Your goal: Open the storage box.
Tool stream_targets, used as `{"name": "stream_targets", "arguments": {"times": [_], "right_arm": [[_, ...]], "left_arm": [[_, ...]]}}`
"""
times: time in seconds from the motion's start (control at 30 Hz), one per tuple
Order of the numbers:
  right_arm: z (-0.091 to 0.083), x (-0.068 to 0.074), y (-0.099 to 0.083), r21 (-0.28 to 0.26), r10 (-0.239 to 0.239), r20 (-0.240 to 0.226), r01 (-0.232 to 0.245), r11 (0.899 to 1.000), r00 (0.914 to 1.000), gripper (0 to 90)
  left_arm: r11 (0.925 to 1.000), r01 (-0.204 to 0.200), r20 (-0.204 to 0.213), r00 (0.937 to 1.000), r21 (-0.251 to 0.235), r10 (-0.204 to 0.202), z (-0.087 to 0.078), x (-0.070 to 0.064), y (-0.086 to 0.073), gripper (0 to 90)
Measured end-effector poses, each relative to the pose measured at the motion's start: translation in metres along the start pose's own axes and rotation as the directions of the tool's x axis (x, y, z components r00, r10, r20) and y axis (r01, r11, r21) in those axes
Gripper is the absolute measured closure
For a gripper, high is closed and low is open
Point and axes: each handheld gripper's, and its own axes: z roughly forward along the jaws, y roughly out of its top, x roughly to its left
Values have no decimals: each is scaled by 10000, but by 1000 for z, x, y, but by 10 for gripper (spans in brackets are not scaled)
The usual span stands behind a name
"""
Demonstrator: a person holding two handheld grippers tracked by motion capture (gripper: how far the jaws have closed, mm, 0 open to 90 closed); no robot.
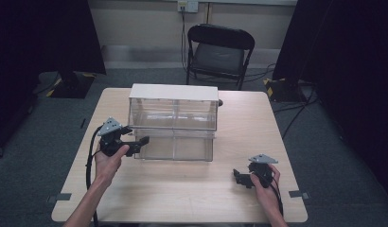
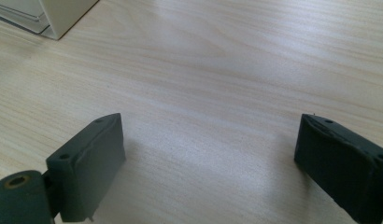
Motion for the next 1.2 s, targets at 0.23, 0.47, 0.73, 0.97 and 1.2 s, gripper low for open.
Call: {"name": "stream_targets", "arguments": {"times": [0.23,0.47,0.73,0.97,1.2], "right_arm": [[0,0,0,0,-1,-1,1,10000,10000,78],[0,0,0,1,1,2,-1,10000,10000,78],[0,0,0,3,-3,0,3,10000,10000,78],[0,0,0,0,-2,-2,2,10000,10000,78],[0,0,0,1,-3,0,3,10000,10000,78]], "left_arm": [[9995,315,137,9994,-83,-314,3,1,0,142],[9994,333,61,9994,-97,-332,1,2,0,142],[9992,386,80,9992,-81,-385,2,2,0,142],[9991,431,62,9991,-62,-431,2,2,0,144],[9989,467,140,9988,-76,-466,1,2,0,145]]}}
